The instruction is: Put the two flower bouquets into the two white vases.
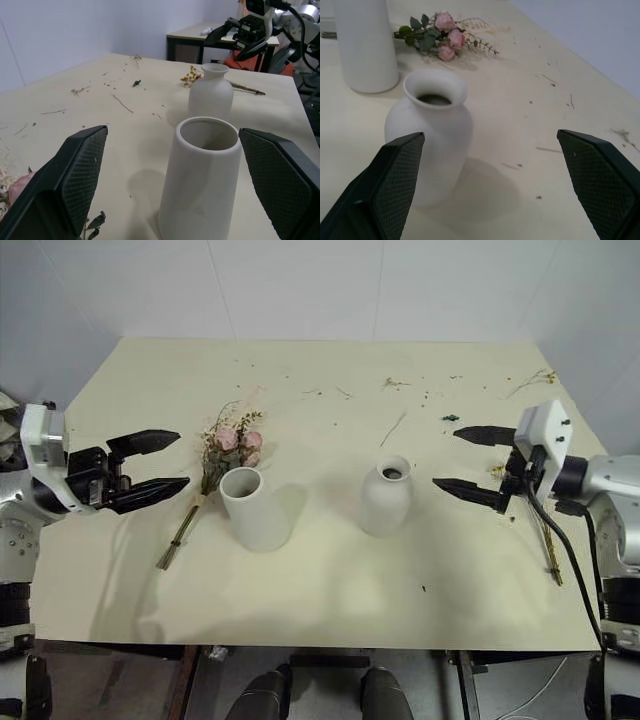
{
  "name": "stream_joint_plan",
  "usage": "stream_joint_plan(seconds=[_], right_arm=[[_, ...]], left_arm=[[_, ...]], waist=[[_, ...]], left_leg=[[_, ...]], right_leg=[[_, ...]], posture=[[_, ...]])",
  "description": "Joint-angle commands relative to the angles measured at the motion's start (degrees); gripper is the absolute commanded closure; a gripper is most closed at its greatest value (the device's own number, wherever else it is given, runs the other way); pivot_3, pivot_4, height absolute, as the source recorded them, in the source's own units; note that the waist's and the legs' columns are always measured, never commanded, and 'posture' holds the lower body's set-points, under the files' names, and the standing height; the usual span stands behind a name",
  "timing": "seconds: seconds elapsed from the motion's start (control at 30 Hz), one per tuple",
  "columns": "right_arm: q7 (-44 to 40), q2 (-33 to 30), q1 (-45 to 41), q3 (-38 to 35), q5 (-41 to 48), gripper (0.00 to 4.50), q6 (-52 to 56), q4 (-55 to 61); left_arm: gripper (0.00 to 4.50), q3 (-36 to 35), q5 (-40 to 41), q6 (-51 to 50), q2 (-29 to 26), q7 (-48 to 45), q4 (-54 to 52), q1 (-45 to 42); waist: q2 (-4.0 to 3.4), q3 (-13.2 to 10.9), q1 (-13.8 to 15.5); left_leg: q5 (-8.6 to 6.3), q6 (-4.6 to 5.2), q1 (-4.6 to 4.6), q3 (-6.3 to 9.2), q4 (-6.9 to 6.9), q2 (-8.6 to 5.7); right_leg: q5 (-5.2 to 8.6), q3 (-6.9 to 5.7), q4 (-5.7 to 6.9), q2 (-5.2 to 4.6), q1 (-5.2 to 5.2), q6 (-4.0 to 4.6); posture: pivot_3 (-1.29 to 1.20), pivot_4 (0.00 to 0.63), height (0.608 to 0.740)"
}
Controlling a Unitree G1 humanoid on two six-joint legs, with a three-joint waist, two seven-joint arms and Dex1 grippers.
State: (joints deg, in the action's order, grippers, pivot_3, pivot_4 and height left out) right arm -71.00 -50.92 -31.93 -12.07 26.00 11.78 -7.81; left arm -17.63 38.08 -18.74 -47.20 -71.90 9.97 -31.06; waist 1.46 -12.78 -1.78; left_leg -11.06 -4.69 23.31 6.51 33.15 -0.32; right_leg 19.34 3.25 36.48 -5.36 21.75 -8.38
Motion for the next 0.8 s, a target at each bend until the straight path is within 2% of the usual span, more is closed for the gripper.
stream_joint_plan(seconds=[0.03, 0.17, 0.27, 0.37, 0.53, 0.63, 0.8], right_arm=[[1.0, -2.3, 1.3, -3.9, 1.2, 0.02, 0.2, 3.2], [2.7, -3.2, 4.3, -6.2, 0.1, 0.02, 0.1, 2.7], [4.3, -7.1, 6.4, -7.0, -2.7, 0.02, 2.8, -1.5], [5.9, -12.0, 5.8, -3.6, -7.4, 0.02, 7.6, -9.9], [5.2, -14.8, -2.8, 3.7, -13.4, 0.02, 13.9, -25.0], [6.7, -13.9, -11.5, 8.1, -18.1, 0.02, 15.2, -36.5], [4.8, -11.4, -20.8, 14.9, -24.8, 0.02, 15.7, -50.4]], left_arm=[[0.0, 0.1, -0.3, 1.1, -0.1, -0.5, -0.1, -3.0], [0.0, 1.1, -0.3, 1.0, 0.7, -0.8, 0.1, -4.9], [0.0, 2.5, 0.4, -0.8, 0.5, -2.4, -1.3, -6.2], [0.0, 3.2, 0.7, -1.7, 0.2, -3.1, -2.1, -7.4], [0.0, 2.4, 2.3, -4.1, 0.0, -2.4, -7.1, -6.6], [0.0, 1.4, 3.5, -5.4, -0.1, -1.3, -10.5, -5.4], [0.0, -0.2, 5.6, -7.6, 0.0, 1.3, -15.8, -3.5]], waist=[[0.0, 0.0, 0.1], [0.0, 0.0, 0.2], [0.0, 0.0, 0.1], [0.0, 0.0, 0.1], [0.0, 0.0, -0.6], [-0.08, 0.0, -1.4], [-0.09, 0.0, -1.6]], left_leg=[[0.0, 0.0, 0.0, -0.01, 0.01, 0.0], [0.0, 0.0, -0.01, -0.01, 0.04, 0.0], [0.0, 0.0, -0.01, -0.01, 0.08, -0.01], [-0.02, 0.02, 0.0, -0.03, 0.12, -0.02], [-0.02, 0.03, -0.03, -0.12, 0.14, 0.01], [-0.02, 0.03, -0.07, -0.19, 0.14, 0.01], [-0.04, 0.01, -0.05, -0.22, 0.09, 0.05]], right_leg=[[0.0, 0.01, 0.01, 0.0, 0.0, 0.0], [0.0, 0.0, 0.01, 0.0, -0.03, 0.0], [-0.01, 0.01, 0.03, -0.01, -0.04, -0.01], [-0.01, 0.02, 0.03, 0.0, -0.04, -0.01], [-0.02, 0.09, 0.02, 0.0, -0.04, 0.01], [-0.02, 0.16, 0.02, -0.01, -0.03, 0.0], [0.0, 0.18, 0.0, 0.03, 0.03, -0.01]], posture=[[0.0, 0.15, 0.74], [0.0, 0.15, 0.74], [0.0, 0.15, 0.74], [0.0, 0.15, 0.74], [0.0, 0.15, 0.74], [0.0, 0.15, 0.74], [0.0, 0.15, 0.74]])
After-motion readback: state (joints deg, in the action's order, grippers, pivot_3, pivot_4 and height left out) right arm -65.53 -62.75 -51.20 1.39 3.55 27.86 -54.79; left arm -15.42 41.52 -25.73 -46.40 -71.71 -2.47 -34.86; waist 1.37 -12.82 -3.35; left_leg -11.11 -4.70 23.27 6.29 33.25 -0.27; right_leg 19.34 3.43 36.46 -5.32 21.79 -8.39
